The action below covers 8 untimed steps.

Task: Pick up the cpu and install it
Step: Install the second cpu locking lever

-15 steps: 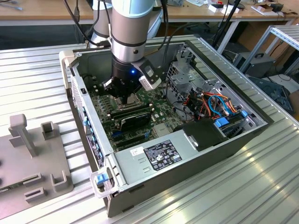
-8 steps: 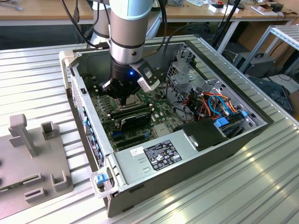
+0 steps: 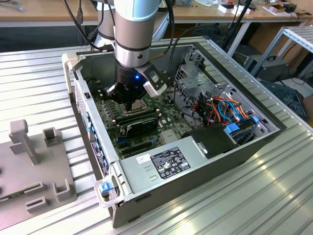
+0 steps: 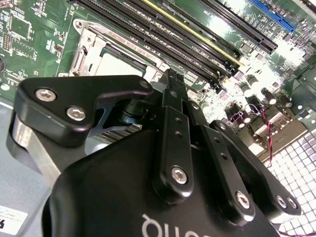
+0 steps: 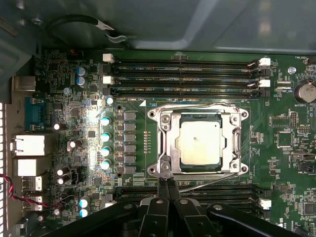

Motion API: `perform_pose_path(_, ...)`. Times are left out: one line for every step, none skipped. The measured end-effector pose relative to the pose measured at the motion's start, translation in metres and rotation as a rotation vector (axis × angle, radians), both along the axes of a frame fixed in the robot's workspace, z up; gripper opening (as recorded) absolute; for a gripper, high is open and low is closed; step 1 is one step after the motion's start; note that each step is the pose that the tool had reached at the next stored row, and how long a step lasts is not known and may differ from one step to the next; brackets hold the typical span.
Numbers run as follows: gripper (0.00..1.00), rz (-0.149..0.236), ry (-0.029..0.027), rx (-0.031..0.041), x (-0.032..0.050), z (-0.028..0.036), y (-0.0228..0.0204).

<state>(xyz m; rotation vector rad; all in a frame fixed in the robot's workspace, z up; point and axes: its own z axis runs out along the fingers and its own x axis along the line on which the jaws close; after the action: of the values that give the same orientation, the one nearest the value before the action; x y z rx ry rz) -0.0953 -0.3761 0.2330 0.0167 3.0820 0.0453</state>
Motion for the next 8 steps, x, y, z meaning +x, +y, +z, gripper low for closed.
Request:
perform_pose_path(0.11,0.0,-0.0002,0.0003,0.0,-0.0004,0.0)
perform_pose_path(0.11,0.0,-0.0001,0.001,0.0,-0.0008,0.0)
perform_pose_path(0.11,0.0,0.0,0.0019,-0.0001,-0.0012,0.0)
perform_pose_path(0.11,0.0,0.0,0.0038,-0.0001,-0.0019,0.0)
perform_pose_path(0.11,0.0,0.0,0.0068,0.0,-0.003,0.0)
perform_pose_path(0.11,0.0,-0.0001,0.0099,0.0,-0.004,0.0)
perform_pose_path(0.11,0.0,0.0,0.0136,0.0,-0.0052,0.0)
perform_pose_path(0.11,0.0,0.0,0.0159,0.0,-0.0059,0.0)
